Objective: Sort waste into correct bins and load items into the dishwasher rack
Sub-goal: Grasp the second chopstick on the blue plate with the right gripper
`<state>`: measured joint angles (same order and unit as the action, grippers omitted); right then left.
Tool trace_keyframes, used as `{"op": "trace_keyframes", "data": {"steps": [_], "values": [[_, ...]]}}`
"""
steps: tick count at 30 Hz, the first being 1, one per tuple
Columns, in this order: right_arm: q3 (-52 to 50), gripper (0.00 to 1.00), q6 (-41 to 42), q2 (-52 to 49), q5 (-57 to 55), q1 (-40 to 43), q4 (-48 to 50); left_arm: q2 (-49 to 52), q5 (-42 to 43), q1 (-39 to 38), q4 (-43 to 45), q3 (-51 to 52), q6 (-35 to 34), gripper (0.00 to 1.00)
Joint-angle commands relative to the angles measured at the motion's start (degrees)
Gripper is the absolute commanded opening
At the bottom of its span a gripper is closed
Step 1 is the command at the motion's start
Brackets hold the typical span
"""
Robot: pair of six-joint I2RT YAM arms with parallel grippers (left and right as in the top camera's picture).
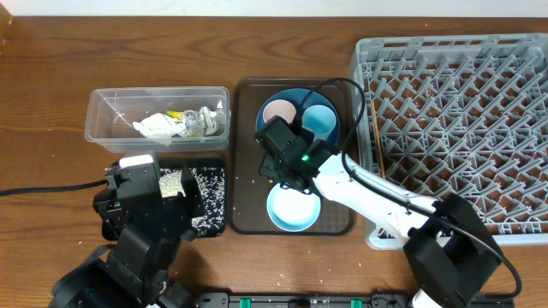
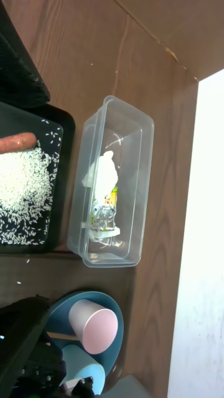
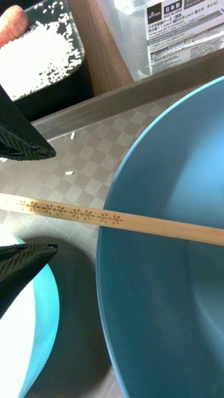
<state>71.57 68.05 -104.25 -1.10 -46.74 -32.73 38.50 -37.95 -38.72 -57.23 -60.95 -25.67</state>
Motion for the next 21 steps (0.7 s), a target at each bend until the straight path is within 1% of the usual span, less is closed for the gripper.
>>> {"op": "trace_keyframes", "data": {"steps": [1, 10, 15, 21], "values": [[0.4, 0.41, 0.7, -0.6, -1.5, -0.8, 0.0, 0.0, -1.5, 0.2, -0.2, -0.9, -0.3, 0.99], [0.4, 0.40, 2.2, -0.6, -2.2, -1.7, 0.0, 0.0, -1.5, 0.2, -0.2, -0.9, -0.3, 0.99], [0.3, 0.36, 2.2, -0.7, -2.1, -1.7, 0.0, 0.0, -1.5, 0.2, -0.2, -0.9, -0.3, 0.99], [0.3, 0.35, 2.2, -0.8, -2.4, -1.7, -0.1, 0.0, -1.5, 0.2, -0.2, -0.9, -0.3, 0.99]]}}
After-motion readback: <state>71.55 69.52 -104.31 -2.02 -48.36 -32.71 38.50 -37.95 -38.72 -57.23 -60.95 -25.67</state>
